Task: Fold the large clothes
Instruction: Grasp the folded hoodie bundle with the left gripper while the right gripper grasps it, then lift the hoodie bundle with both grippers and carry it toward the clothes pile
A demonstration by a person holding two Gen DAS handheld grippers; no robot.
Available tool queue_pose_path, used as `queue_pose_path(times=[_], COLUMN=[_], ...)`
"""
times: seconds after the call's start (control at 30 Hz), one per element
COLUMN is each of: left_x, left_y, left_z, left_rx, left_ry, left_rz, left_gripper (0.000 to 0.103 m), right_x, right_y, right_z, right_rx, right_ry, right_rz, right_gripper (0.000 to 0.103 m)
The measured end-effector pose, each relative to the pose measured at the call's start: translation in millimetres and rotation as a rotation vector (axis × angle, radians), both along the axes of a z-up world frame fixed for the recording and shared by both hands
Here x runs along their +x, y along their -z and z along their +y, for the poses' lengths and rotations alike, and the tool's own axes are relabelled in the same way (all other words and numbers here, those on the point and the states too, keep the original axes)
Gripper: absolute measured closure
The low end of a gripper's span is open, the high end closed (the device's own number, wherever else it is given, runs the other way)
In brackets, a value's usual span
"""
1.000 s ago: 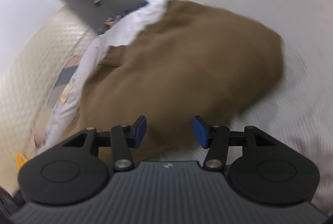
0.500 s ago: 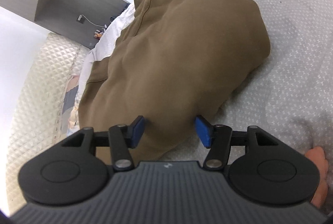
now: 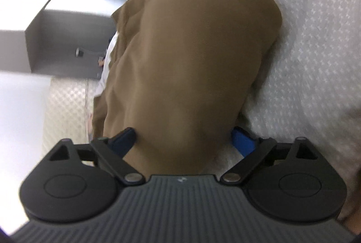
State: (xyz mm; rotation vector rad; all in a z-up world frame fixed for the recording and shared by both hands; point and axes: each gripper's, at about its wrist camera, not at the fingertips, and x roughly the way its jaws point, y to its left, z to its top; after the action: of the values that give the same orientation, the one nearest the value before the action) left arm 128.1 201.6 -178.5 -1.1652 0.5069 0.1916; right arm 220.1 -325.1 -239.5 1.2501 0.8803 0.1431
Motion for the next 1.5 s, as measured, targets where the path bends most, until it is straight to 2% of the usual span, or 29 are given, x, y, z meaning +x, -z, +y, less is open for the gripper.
queue_pose_path(times=[0.07,0.2,0.27,0.33,0.37,0.4,0.5,0.63,0.77,0.87,0.97,1.1,1.17,1.27,1.33,1.37,1.5], left_x=[0,-4,-6,-10,-11,-12,-12,2,12,18,25,32,33,38,36,49,50], left_y=[-1,4,8,16,20,26,38,46,55,55,50,32,25,18,15,12,16], left_z=[-1,4,6,8,9,9,10,15,22,24,24,20,18,17,18,17,20], left_rx=[0.004,-0.036,-0.069,-0.131,-0.163,-0.203,-0.298,-0.338,-0.369,-0.361,-0.318,-0.188,-0.144,-0.124,-0.113,-0.114,-0.141], left_ry=[0.005,0.001,-0.005,-0.012,-0.014,-0.015,-0.012,-0.021,-0.096,-0.136,-0.162,-0.138,-0.127,-0.119,-0.115,-0.115,-0.113], left_rz=[0.0,0.008,0.01,0.019,0.033,0.049,0.033,0.009,-0.002,0.001,0.025,0.063,0.073,0.071,0.064,0.063,0.056], left_gripper=[0.063,0.06,0.053,0.026,0.02,0.015,0.013,0.013,0.013,0.014,0.02,0.036,0.039,0.042,0.042,0.042,0.041], right_x=[10,27,28,27,24,24,22,21,20,21,22,20,19,25,27,29,37], right_y=[3,7,1,-6,-9,-13,-20,-26,-27,-25,-19,-13,-6,-1,0,-1,-4], right_z=[3,5,8,7,4,3,-1,-2,-5,-7,-6,-3,-3,-4,-7,-7,-7], right_rx=[0.017,0.039,0.031,0.043,0.057,0.075,0.114,0.133,0.165,0.165,0.163,0.13,0.125,0.052,0.031,0.02,-0.02], right_ry=[0.026,0.054,0.033,0.018,0.015,0.012,0.004,-0.01,-0.006,-0.005,0.005,0.01,0.03,0.067,0.083,0.09,0.105], right_rz=[0.005,0.012,-0.026,-0.083,-0.111,-0.141,-0.202,-0.258,-0.281,-0.276,-0.241,-0.192,-0.146,-0.057,-0.053,-0.054,-0.066], right_gripper=[0.002,0.001,0.001,0.001,0.001,0.001,0.001,0.001,0.001,0.001,0.001,0.001,0.002,0.006,0.006,0.006,0.006])
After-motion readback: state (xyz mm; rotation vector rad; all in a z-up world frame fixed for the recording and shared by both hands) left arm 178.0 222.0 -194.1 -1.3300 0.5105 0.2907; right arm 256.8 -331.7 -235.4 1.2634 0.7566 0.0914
